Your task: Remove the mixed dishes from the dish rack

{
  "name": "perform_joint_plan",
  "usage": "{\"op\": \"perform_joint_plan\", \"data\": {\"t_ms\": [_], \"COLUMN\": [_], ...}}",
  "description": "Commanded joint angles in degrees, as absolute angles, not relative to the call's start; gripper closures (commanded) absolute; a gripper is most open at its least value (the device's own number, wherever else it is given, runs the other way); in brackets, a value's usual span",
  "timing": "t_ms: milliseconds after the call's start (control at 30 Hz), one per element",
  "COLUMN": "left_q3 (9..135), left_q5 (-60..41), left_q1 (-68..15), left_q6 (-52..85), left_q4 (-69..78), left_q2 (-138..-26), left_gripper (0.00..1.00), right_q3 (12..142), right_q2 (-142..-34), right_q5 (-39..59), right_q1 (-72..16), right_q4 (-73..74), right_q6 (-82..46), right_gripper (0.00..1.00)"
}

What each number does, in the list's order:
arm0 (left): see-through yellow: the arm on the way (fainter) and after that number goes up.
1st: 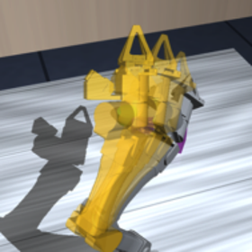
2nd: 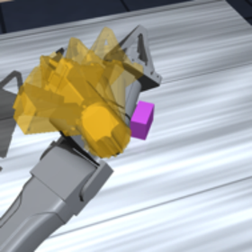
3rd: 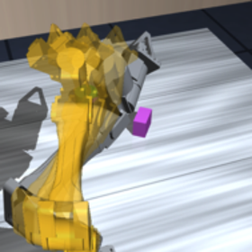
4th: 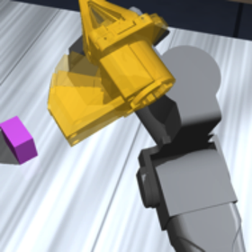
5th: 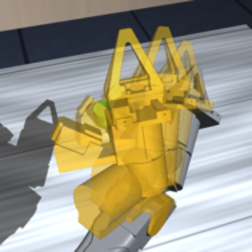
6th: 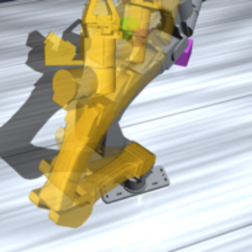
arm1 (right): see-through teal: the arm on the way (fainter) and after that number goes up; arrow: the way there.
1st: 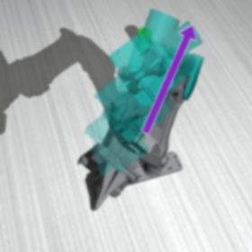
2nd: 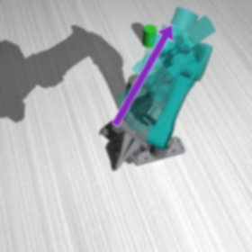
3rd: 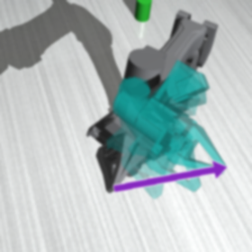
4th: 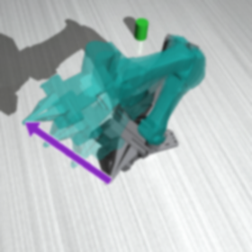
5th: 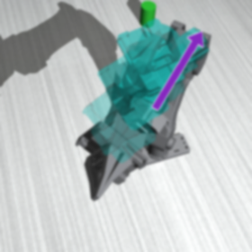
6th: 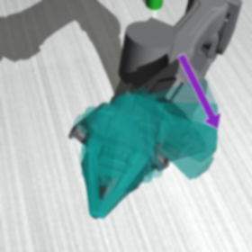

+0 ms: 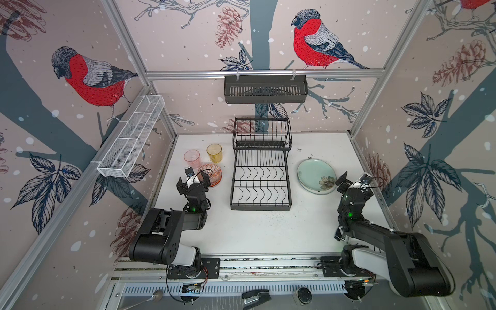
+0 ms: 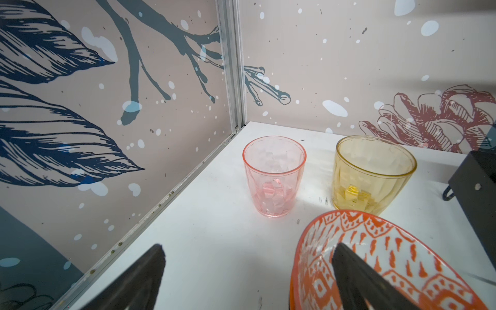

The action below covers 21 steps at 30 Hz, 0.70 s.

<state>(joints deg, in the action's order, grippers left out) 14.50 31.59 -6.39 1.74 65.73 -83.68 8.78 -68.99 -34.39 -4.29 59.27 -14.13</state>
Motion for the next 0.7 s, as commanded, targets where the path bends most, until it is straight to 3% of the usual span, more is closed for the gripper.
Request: {"op": "perform_joint_plan", "data": {"t_ms": [0, 667], "left_q3": [15.32, 11.36], "left_q5": [31.05, 24.49], "left_q1": [-6.15, -5.98], "left_q6": [2.72, 1.25], "left_q4": [68.9, 78.61], "left_q2": [-85.1, -89.3], "left_gripper": [0.03, 0.02], "right_q3": [9.14, 11.18], "right_q2": [-70.96, -78.13], "right_q5": [-34.54, -21.45], "right_q1": [-3.65, -0.5], "right_q4": [64.13, 65.05], "right_q6": [-12.73, -11.07], "right_gripper": [0.0, 0.0]}}
